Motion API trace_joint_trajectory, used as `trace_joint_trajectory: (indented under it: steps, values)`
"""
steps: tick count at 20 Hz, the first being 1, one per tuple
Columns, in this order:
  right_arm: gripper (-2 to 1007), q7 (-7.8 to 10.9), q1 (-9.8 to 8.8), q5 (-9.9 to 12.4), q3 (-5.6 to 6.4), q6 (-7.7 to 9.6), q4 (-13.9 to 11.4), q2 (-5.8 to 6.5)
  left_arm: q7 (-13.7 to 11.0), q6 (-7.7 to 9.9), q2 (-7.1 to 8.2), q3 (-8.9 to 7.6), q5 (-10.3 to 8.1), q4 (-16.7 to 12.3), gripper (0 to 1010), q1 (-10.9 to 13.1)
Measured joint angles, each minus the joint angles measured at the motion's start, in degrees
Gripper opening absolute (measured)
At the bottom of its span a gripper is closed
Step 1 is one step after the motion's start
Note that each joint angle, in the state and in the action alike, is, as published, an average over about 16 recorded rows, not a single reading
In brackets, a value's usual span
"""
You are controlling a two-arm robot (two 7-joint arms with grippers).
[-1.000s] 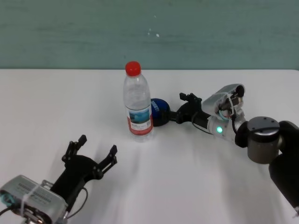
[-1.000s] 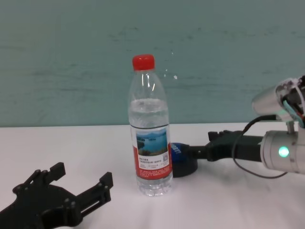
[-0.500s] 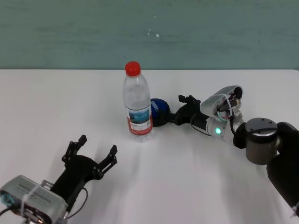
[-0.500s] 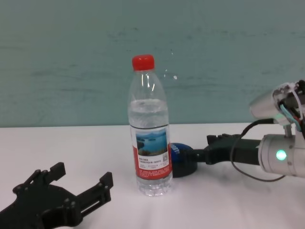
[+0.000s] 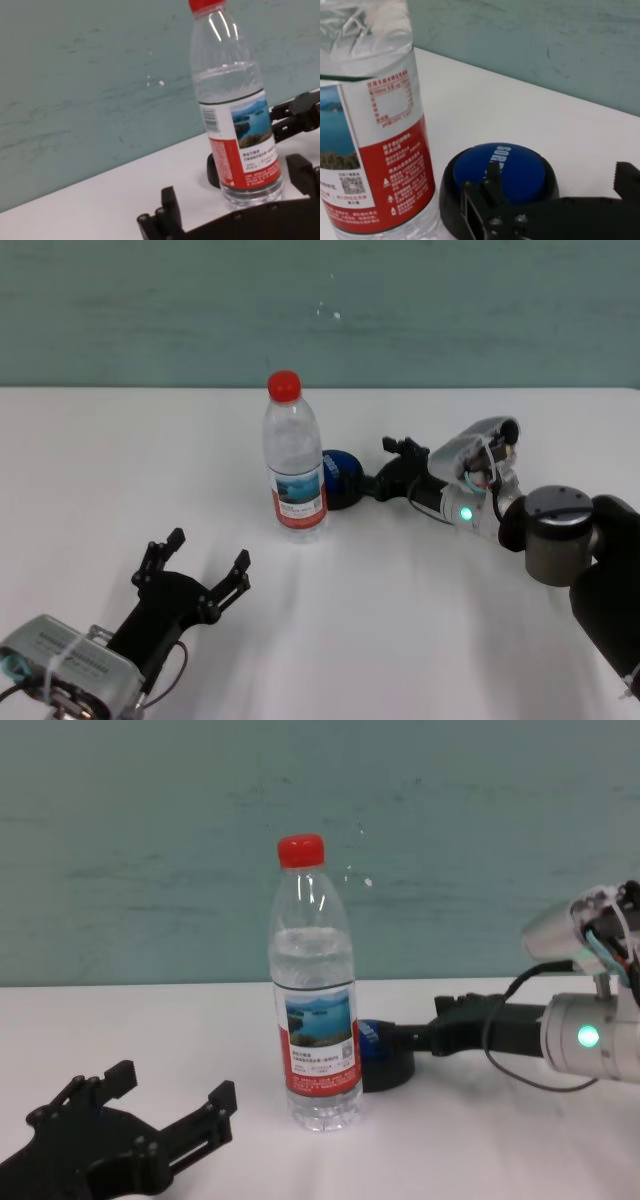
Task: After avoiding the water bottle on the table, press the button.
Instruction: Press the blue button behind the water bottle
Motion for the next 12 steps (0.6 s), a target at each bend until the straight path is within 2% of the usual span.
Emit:
trace_joint_trajectory:
  steps: [12]
  values:
    - [1004,0.56,2.93,-0.6,-0.11,-1.18,4.3,-1.5,0.0,0.0,0.0,0.0,0.0,0.0,1000,0.0]
